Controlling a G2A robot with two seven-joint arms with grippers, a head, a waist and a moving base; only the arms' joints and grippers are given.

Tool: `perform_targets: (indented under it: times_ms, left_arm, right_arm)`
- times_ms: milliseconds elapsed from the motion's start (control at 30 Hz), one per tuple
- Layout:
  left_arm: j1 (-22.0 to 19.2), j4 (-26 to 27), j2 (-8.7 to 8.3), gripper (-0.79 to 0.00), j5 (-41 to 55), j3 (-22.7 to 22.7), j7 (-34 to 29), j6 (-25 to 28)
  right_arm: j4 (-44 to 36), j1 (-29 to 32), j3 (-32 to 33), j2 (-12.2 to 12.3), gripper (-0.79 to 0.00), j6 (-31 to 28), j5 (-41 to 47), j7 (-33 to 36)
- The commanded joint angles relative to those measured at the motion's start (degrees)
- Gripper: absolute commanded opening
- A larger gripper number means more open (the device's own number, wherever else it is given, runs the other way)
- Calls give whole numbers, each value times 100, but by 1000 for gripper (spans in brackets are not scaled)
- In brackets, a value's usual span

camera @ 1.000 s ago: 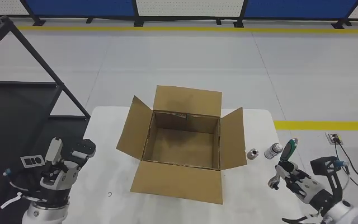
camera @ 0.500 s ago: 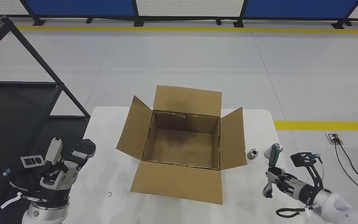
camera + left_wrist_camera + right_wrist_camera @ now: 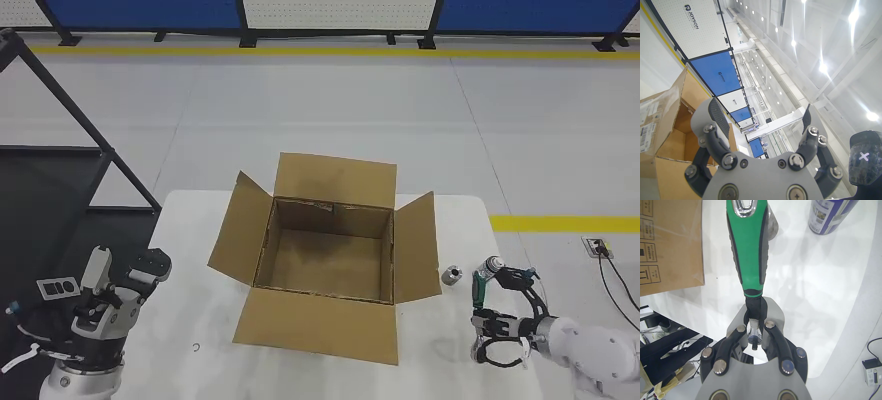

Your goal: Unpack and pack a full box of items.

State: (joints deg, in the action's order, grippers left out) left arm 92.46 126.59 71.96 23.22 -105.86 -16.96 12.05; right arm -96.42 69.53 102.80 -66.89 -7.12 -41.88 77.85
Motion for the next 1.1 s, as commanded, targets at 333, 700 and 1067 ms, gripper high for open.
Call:
perform_targets:
  times_ms: [333,700,1067]
  left_arm:
    - [0,0,0,0,0,0,0,0]
    - [0,0,0,0,0,0,0,0]
    - [0,0,0,0,0,0,0,0]
  right_arm:
    - [707,-537,-467,129,-785,218,-418,446]
    - [1076,-900,-790,227,-785,331,-580,761]
    - [1459,-1148,-1104,294,-785,390,-622,793]
